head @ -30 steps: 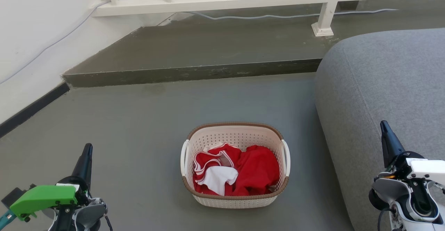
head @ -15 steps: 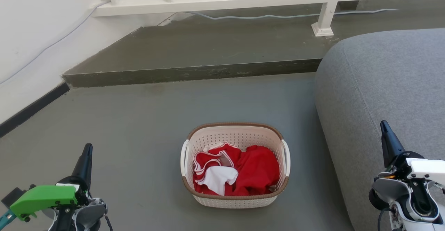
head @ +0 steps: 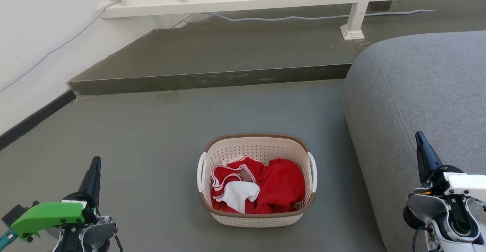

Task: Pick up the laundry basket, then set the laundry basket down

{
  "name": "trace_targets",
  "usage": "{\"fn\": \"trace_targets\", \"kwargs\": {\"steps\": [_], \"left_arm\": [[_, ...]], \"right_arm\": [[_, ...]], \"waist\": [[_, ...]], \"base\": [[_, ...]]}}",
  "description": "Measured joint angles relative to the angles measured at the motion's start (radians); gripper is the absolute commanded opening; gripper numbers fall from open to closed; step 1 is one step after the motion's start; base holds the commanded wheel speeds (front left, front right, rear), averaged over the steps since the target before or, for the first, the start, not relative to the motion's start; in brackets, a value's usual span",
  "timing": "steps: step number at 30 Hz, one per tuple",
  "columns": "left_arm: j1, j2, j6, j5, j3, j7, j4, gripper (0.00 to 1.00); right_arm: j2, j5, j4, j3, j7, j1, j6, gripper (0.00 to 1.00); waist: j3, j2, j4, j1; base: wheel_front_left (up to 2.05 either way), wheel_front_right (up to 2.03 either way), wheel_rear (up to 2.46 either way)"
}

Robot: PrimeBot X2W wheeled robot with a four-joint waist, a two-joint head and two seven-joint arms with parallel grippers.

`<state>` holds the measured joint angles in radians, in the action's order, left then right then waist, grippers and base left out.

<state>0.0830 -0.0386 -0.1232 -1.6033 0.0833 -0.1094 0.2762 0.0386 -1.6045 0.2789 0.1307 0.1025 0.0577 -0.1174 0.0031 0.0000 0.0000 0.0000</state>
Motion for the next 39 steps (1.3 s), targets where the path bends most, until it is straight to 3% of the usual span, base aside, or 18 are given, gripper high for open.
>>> {"fn": "trace_targets", "kwargs": {"steps": [20,21,39], "left_arm": [[-0.004,0.003,0.001,0.000,-0.001,0.000,0.016,0.00],[-0.008,0.008,0.002,0.000,-0.001,0.000,0.029,1.00],[-0.027,0.020,0.002,0.024,-0.026,0.041,0.023,1.00]], "right_arm": [[-0.006,0.000,0.015,-0.001,-0.001,-0.009,0.004,0.00],[-0.011,0.000,0.026,-0.003,-0.001,-0.020,0.004,1.00],[-0.020,0.034,0.009,-0.043,-0.033,-0.045,0.004,1.00]], "waist": [[0.000,0.0000,0.000,0.0000],[0.000,0.0000,0.000,0.0000],[0.002,0.0000,0.002,0.0000]], "base": [[0.00,0.00,0.00],[0.00,0.00,0.00],[0.00,0.00,0.00]]}}
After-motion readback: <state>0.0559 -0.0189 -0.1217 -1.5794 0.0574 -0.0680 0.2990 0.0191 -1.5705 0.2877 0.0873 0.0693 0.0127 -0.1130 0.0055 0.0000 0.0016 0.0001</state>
